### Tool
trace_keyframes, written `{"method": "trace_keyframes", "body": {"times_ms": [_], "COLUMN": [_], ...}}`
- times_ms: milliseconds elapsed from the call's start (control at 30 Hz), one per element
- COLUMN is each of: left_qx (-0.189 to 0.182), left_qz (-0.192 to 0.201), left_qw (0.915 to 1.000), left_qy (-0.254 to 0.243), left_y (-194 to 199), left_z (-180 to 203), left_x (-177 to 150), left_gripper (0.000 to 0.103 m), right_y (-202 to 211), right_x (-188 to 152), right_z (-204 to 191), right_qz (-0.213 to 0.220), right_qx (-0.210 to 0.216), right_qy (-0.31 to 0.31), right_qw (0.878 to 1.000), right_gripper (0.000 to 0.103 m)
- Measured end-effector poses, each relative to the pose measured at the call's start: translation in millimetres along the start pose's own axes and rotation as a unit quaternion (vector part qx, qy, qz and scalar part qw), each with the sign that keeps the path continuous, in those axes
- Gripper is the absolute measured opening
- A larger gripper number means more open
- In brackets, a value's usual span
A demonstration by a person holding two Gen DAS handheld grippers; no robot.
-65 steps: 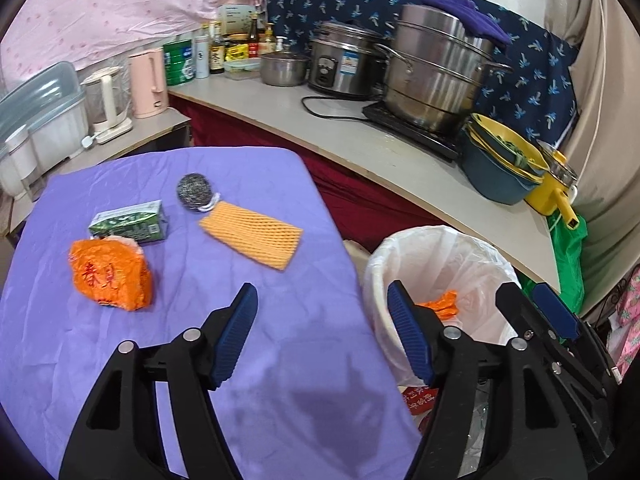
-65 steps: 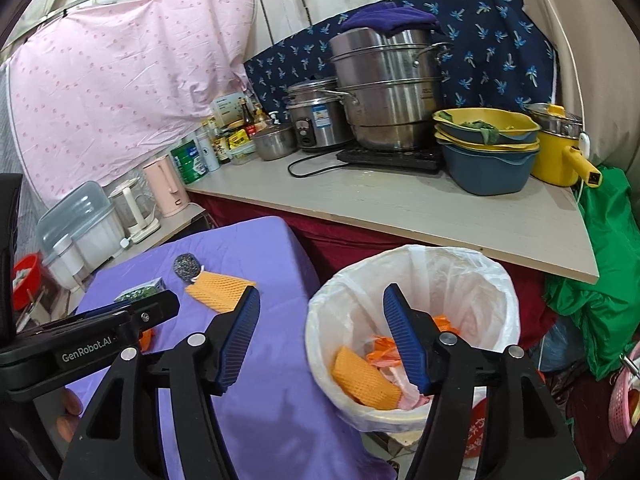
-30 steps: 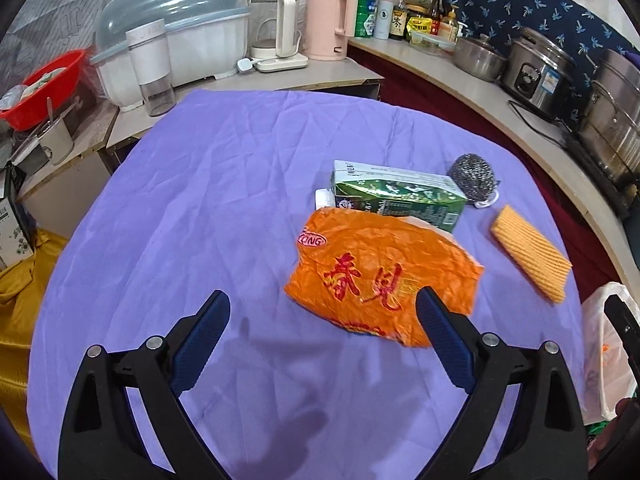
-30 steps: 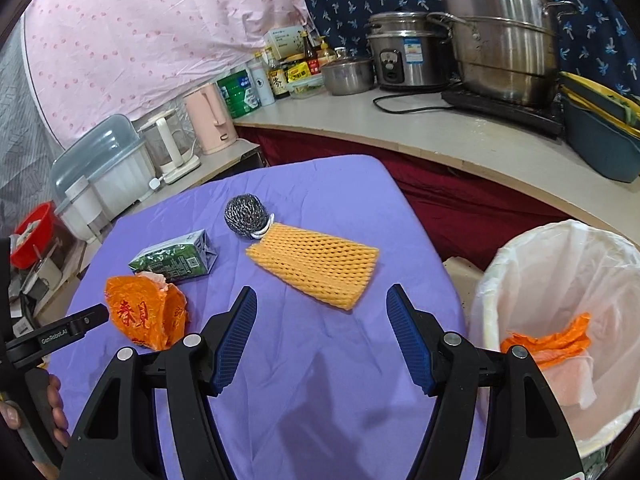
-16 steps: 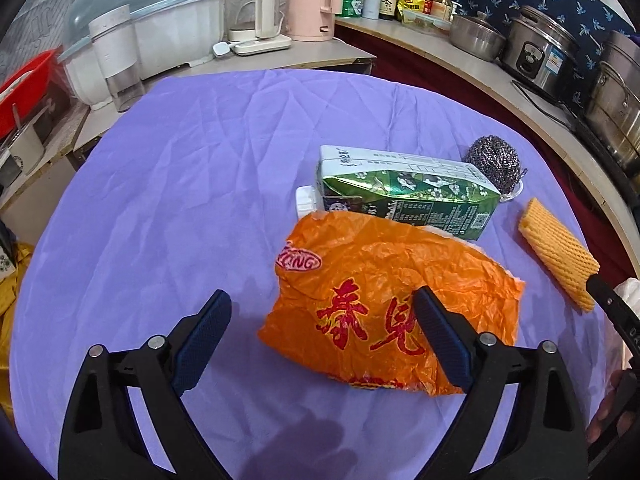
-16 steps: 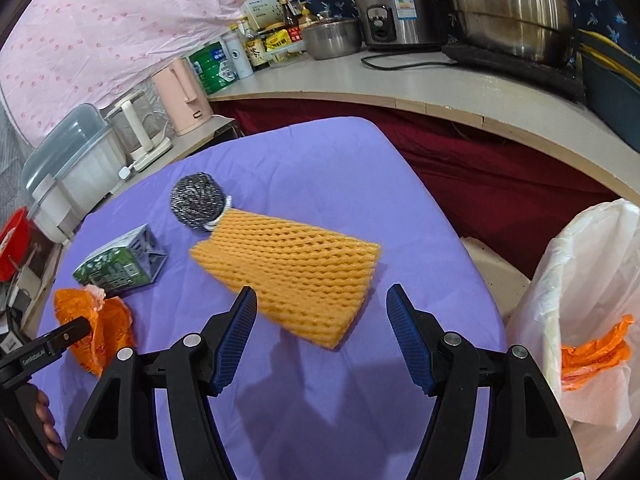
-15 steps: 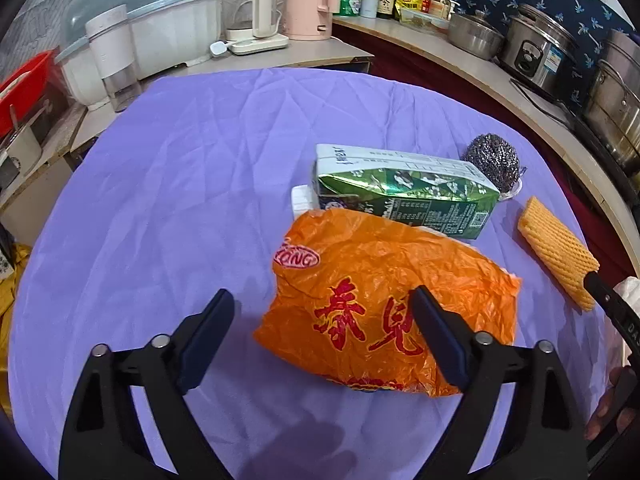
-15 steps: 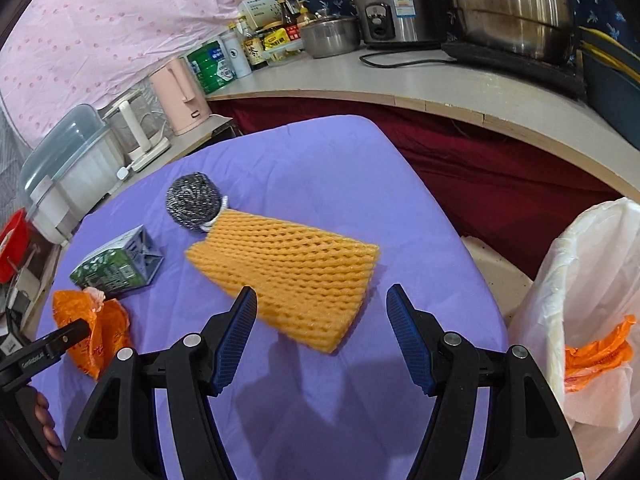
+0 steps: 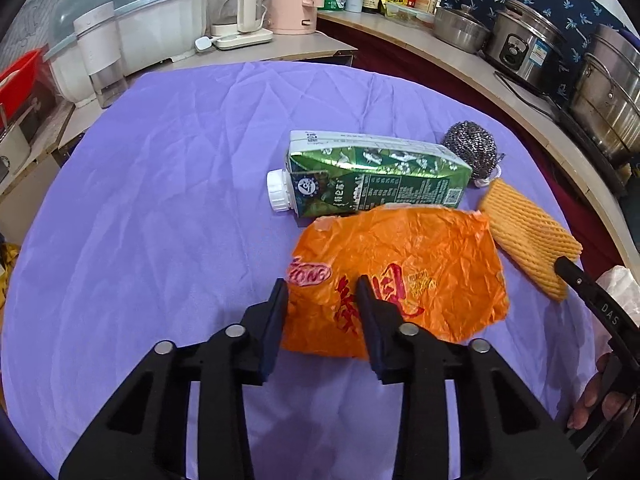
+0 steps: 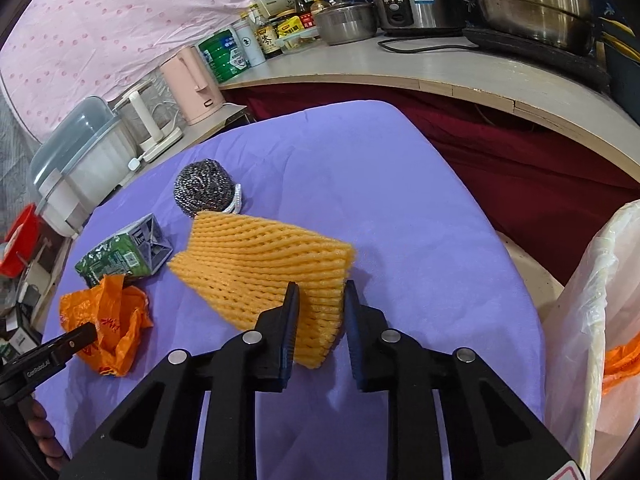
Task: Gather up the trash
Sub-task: 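Carry the orange bag and foam net up toward the bin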
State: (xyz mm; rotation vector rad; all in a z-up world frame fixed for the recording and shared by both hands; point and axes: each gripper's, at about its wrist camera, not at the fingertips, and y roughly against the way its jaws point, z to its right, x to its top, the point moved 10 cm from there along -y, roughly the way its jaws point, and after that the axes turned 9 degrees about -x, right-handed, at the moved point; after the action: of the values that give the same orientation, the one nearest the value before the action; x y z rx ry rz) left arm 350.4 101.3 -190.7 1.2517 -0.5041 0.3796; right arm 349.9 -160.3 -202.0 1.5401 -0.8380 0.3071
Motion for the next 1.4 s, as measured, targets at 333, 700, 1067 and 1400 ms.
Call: {"method": "trace_keyframes", "body": {"times_ms": [333, 700, 1067, 1400], "left_qx": [-0.016, -0.046, -0.076, -0.098], "left_qz": [0.011, 0.042, 0.064, 0.07], "left_qw": [0.9998, 0.9976, 0.9928, 0.9873], "left_qy": [-0.008, -0.03, -0.067, -0.103], "left_y": [38.4, 103.2, 148.3, 165.2], "left_z": [25.2, 67.9, 123.0, 171.5], "left_x": [-16.7, -33.7, -47.8, -61.4], "left_gripper": [0.019, 0.018, 0.019, 0.019], "right_y": [67.1, 162.7, 225.7, 261.7], "right_x": [-8.2, -11.8, -15.5, -22.5], "right_z": [-10.9, 3.8, 39.7, 79.6], "right_qz": [0.037, 0.095, 0.135, 0.16], "right_qx": [0.011, 0.017, 0.004, -0.013], "right_qy": [0.021, 0.02, -0.01, -0.036], "right_qw": [0.999, 0.995, 0.991, 0.986], "right_gripper": [0.011, 0.011, 0.011, 0.011]}}
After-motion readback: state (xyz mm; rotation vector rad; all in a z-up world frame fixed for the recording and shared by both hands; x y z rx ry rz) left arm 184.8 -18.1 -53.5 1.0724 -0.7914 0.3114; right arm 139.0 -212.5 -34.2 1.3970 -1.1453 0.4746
